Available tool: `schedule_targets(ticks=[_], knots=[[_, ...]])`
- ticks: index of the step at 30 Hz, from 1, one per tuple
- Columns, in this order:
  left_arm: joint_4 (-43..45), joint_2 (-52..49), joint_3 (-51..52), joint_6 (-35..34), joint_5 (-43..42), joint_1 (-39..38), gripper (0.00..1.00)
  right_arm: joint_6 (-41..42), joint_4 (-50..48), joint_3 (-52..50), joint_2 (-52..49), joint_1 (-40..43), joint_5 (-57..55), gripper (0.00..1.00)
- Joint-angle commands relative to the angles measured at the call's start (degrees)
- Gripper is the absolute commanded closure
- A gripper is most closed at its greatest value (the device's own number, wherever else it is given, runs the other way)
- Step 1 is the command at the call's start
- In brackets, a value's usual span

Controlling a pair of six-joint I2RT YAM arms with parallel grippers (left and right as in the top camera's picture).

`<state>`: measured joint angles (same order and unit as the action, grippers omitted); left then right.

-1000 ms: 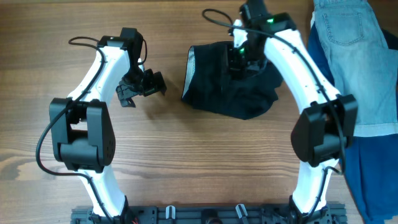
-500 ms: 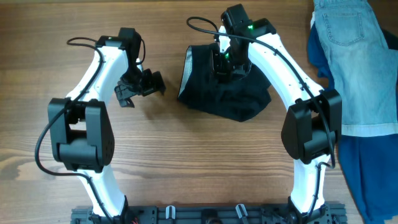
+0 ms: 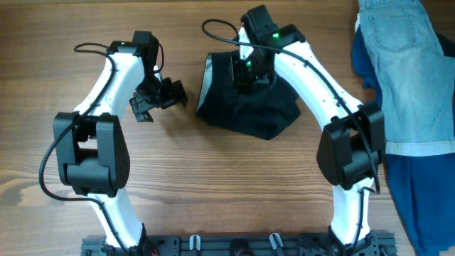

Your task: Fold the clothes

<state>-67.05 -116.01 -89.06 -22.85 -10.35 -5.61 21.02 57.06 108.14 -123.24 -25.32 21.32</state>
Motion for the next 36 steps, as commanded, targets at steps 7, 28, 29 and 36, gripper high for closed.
schedule_targets(ticks=[7, 28, 29, 36], knots=[[0.6, 1.6, 0.1, 0.1, -0.5, 0.3, 0.00, 0.6, -1.8, -0.2, -1.1, -2.6, 0.5, 0.02], [-0.7, 1.6, 0.1, 0.1, -0.5, 0.3, 0.78, 1.5, 20.4, 18.9, -1.5, 11.8, -16.0, 0.96], [-0.7, 1.6, 0.1, 0.1, -0.5, 0.3, 0.80, 1.9, 22.2, 18.4, -1.6, 13.6, -16.4, 0.96], [-0.7, 1.6, 0.1, 0.0, -0.6, 0.3, 0.71, 2.9, 23.3, 5.3, -2.5, 24.0, -14.9, 0.96]])
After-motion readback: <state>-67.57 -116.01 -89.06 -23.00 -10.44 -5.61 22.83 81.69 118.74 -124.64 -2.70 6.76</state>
